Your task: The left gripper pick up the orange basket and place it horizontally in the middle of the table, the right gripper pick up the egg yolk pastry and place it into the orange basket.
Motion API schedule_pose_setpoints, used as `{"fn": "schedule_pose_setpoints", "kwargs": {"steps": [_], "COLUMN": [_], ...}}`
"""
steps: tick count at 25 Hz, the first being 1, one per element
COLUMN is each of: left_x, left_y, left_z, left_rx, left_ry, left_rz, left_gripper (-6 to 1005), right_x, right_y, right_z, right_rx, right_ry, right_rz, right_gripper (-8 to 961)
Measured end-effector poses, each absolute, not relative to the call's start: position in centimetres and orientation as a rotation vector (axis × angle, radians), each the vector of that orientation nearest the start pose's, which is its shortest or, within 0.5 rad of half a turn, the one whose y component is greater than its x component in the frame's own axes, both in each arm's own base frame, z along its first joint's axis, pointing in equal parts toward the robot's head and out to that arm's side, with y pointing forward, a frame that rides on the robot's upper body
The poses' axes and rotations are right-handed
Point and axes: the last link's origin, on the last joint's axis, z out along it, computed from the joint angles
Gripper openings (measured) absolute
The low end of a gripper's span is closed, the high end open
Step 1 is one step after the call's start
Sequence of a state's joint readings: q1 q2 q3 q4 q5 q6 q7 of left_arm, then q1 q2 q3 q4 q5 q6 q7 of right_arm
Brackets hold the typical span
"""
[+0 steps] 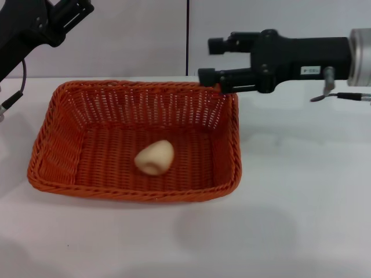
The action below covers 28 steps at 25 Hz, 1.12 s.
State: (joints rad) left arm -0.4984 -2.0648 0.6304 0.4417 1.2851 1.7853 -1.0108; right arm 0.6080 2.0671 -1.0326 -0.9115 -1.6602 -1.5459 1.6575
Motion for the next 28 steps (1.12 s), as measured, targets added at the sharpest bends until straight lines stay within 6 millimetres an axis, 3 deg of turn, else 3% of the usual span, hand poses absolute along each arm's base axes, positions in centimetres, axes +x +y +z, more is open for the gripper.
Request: {"fn": "schedule_pose_setpoints", "kwargs": {"steps": [3, 5, 9, 14, 15, 16, 17, 18, 20, 23, 28], "left_x": [-23.1, -23.1, -23.4, -25.3, -26.4, -26.4, -26.9, -27.3, -28.5, -29.2, -29.8], "left_y": [32.5, 32.6, 32.5, 32.2, 31.9, 31.9, 31.7, 31.6, 31.2, 30.9, 30.6], "left_z": [6.0, 6.2, 6.5, 7.3, 7.8, 7.8, 7.9, 8.0, 8.2, 8.3, 8.1], "left_rx": [-2.089, -2.074, -2.039, -1.832, -1.723, -1.723, -1.670, -1.627, -1.512, -1.450, -1.400], "left_ry": [-0.195, -0.195, -0.196, -0.190, -0.194, -0.194, -0.195, -0.195, -0.211, -0.212, -0.207], "left_rz": [-1.485, -1.491, -1.496, -1.457, -1.425, -1.425, -1.405, -1.389, -1.337, -1.297, -1.245], "left_gripper": [741, 741, 740, 740, 740, 740, 740, 740, 740, 740, 739], "right_x": [15.5, 16.7, 18.8, 24.2, 26.5, 26.5, 28.4, 28.4, 30.3, 32.3, 34.0], "right_y": [35.9, 35.3, 34.4, 32.4, 31.3, 31.3, 30.4, 30.4, 29.5, 28.2, 26.7], "right_z": [2.6, 4.3, 6.1, 8.7, 9.5, 9.5, 10.1, 10.1, 10.7, 11.2, 11.5], "right_rx": [-2.789, -2.667, -2.497, -2.103, -1.943, -1.943, -1.809, -1.809, -1.671, -1.495, -1.346], "right_ry": [0.384, 0.324, 0.267, 0.217, 0.187, 0.187, 0.183, 0.183, 0.200, 0.217, 0.219], "right_rz": [0.977, 1.084, 1.163, 1.257, 1.244, 1.244, 1.210, 1.210, 1.180, 1.145, 1.089], "right_gripper": [750, 824, 831, 834, 833, 833, 832, 832, 831, 831, 831]}}
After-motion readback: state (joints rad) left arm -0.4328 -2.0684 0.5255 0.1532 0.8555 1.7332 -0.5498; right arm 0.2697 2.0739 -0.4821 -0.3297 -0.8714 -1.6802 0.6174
